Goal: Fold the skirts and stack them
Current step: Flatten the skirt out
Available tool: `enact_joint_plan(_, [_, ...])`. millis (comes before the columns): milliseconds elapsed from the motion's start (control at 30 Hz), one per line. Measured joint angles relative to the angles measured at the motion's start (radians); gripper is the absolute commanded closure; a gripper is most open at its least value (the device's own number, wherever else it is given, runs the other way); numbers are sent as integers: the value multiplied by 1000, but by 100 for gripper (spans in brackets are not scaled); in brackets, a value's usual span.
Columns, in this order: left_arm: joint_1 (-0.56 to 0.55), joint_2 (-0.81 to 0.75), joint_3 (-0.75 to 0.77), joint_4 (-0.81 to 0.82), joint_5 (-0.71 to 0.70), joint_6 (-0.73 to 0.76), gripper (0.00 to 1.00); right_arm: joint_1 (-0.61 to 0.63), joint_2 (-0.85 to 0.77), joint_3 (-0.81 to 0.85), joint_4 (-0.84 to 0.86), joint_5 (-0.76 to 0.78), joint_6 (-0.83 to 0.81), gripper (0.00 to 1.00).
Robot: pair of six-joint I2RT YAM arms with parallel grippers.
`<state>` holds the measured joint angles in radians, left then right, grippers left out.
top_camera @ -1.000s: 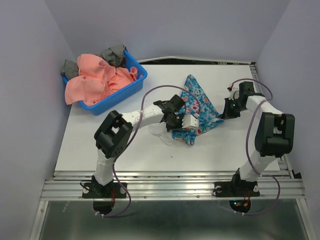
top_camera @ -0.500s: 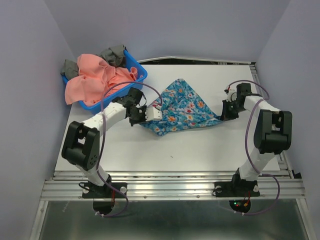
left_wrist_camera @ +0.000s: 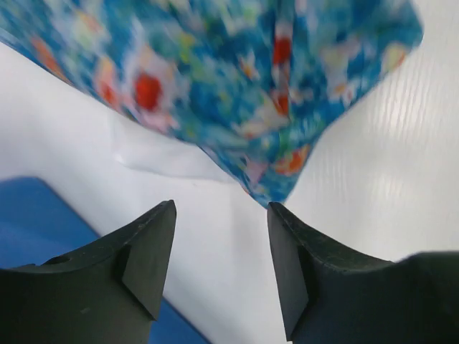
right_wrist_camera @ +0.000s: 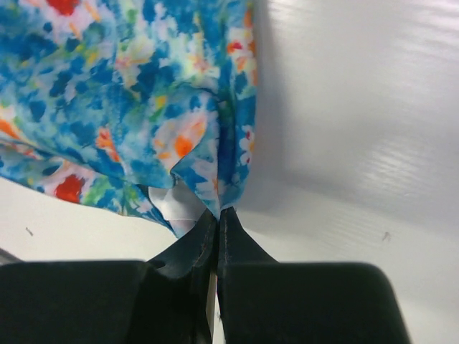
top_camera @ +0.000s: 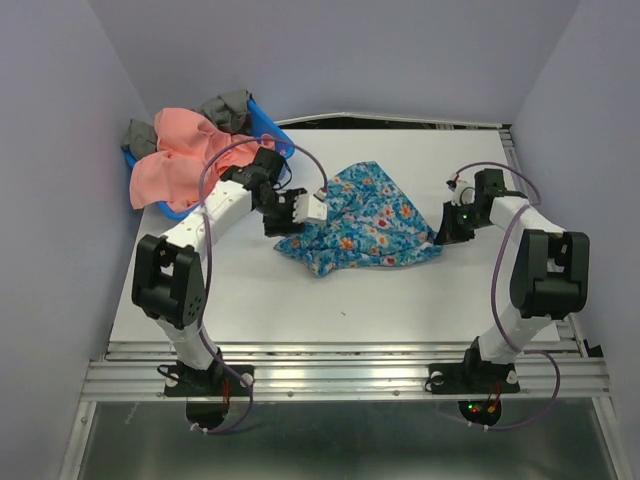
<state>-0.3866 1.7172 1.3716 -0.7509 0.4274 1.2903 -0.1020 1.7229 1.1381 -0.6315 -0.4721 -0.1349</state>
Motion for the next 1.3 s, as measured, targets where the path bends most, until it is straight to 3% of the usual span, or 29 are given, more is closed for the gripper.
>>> enact_joint_plan(133, [-125, -46, 107, 19, 61, -67, 44, 33, -34, -39, -4, -26, 1, 99])
enact_joint_plan(233, [-248, -39, 108, 73, 60, -167, 56, 49, -42, -67, -1, -29, 2, 99])
enact_joint_plan(400, [-362, 126, 118, 168, 19, -317, 53, 51, -53, -103, 2, -22, 3, 99])
enact_joint_plan(500, [-361, 226, 105, 202, -38, -370, 70, 51, -61, -107, 3, -15, 4, 99])
enact_joint_plan(633, [-351, 248, 48, 203, -84, -376, 93, 51, -70, -107, 3, 1, 5, 99])
enact_joint_plan(733, [-347, 230, -14, 209, -90, -349, 100, 51, -70, -107, 4, 8, 13, 99])
enact_joint_plan(900, [-360, 127, -178, 275, -80, -276, 100, 59, -70, -108, 8, 8, 39, 99])
enact_joint_plan(1200, [-508, -339, -655, 629, -179, -162, 100, 64, -74, -126, 10, -11, 69, 99])
enact_joint_plan(1233, [-529, -385, -702, 673, -191, -140, 98, 64, -74, -129, 10, -17, 69, 91])
enact_joint_plan(1267, [-540, -401, -722, 691, -196, -129, 93, 64, -74, -132, 9, -27, 65, 68])
enact_joint_plan(1300, [-560, -414, -746, 710, -203, -121, 87, 64, -74, -132, 7, -34, 58, 62])
